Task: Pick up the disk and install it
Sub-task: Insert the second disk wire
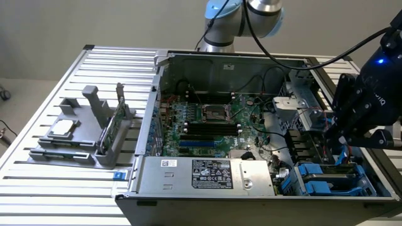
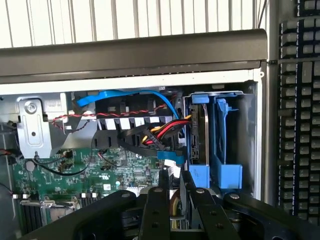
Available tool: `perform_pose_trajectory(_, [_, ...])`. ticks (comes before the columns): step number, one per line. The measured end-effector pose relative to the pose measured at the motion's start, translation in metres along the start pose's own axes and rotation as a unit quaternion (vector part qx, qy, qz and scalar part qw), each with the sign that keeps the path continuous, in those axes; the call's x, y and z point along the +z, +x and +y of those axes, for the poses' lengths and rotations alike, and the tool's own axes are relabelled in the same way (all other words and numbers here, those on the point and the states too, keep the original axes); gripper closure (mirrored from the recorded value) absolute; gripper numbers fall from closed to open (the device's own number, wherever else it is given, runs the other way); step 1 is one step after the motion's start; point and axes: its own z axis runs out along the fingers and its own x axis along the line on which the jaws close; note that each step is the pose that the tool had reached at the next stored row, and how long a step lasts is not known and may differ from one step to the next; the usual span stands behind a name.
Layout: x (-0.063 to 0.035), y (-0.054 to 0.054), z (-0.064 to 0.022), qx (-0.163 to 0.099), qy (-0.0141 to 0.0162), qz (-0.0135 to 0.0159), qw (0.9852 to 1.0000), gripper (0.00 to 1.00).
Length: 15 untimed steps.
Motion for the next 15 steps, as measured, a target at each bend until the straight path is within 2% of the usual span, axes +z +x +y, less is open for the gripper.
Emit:
perform_pose_trajectory(2, [0.0003, 0.0, 0.0007, 0.0, -0.0008, -0.0039, 1.0, 0.76])
perform_pose_trajectory(5, [0.0008, 0.0, 0.0016, 0.0, -0.0028, -0.0067, 1.0, 0.76])
perform_pose_trajectory(9, [0.0021, 0.0001, 0.0025, 0.0, -0.0063, -0.0075, 1.0, 0.74])
perform_pose_trajectory(10, [0.0027, 0.0, 0.0027, 0.0, -0.0069, -0.0074, 0.9999, 0.68])
perform_pose_trajectory(15, [0.0067, -0.0002, 0.0035, 0.0, -0.0103, -0.0075, 0.9999, 0.68])
